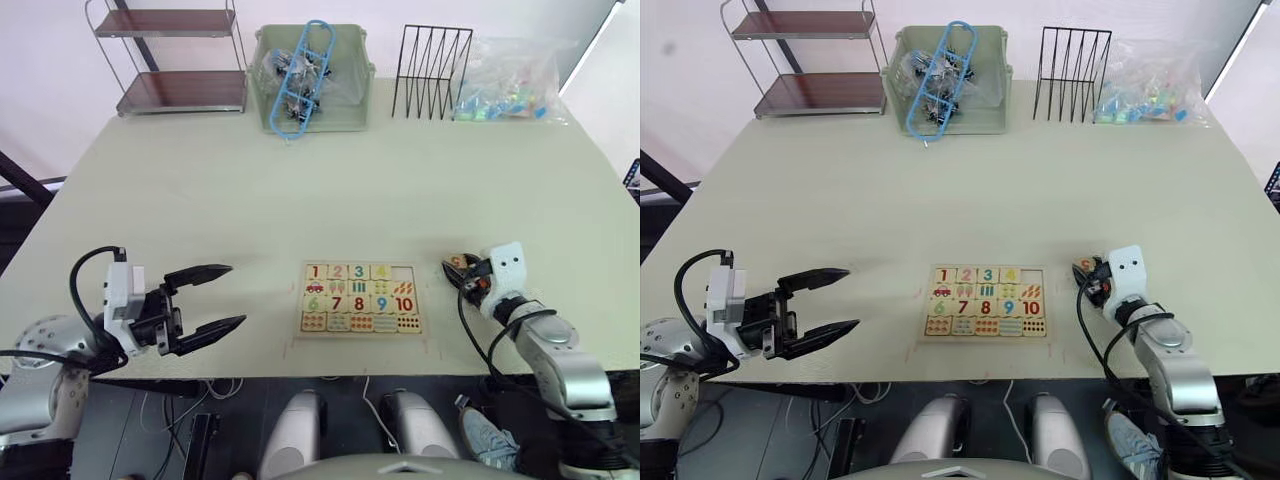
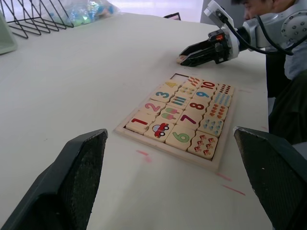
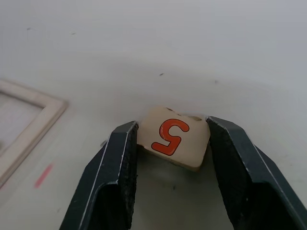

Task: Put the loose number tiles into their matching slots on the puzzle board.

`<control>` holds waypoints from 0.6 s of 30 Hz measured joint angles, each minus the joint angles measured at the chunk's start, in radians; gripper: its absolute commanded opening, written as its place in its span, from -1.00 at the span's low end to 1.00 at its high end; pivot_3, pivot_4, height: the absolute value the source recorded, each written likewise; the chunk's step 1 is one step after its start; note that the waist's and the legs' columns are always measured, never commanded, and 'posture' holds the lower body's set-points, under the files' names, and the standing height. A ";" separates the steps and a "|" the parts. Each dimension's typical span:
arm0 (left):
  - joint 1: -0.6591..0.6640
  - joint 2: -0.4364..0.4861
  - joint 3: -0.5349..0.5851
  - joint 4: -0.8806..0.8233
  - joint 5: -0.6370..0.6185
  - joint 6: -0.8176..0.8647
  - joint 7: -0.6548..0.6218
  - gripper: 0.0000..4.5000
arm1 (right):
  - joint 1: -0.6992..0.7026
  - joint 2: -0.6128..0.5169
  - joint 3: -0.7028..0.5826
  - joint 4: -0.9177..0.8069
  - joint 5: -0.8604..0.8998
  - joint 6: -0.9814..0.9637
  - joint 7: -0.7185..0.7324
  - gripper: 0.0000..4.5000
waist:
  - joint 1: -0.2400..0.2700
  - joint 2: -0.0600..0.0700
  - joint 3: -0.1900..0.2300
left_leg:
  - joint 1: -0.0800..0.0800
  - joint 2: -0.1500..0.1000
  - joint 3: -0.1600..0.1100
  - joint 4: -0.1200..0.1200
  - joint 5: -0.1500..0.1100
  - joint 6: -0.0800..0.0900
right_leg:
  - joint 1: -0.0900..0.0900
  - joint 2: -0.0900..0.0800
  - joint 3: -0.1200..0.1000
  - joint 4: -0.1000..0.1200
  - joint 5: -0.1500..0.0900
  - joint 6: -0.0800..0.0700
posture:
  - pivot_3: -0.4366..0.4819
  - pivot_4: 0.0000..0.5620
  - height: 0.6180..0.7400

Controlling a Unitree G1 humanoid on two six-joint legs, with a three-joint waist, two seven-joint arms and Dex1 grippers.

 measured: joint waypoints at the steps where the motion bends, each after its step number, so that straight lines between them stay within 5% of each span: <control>1: -0.005 0.002 -0.003 0.003 0.001 0.000 -0.005 1.00 | -0.001 -0.043 0.000 0.009 0.015 -0.016 0.067 -0.26 | 0.000 0.001 0.000 | 0.000 0.000 0.001 0.000 0.000 0.000 | 0.000 0.000 0.000 0.000 0.000 0.000 | -0.05 -0.47 0.99; 9: -0.033 0.017 -0.028 0.029 0.010 0.000 -0.046 1.00 | -0.108 -0.309 0.060 0.173 0.076 -0.228 0.633 -0.26 | -0.002 0.001 0.002 | 0.000 0.000 0.000 0.000 0.000 0.000 | 0.000 0.000 0.000 0.000 0.000 0.001 | -0.05 -0.47 0.99; 18: -0.025 0.036 -0.025 0.041 0.009 -0.004 -0.104 1.00 | -0.414 -0.383 0.212 0.499 0.050 -0.514 1.072 -0.26 | -0.002 0.002 0.004 | 0.000 0.000 0.000 0.001 0.000 0.000 | 0.000 -0.002 0.000 0.000 0.001 0.001 | -0.05 -0.47 0.99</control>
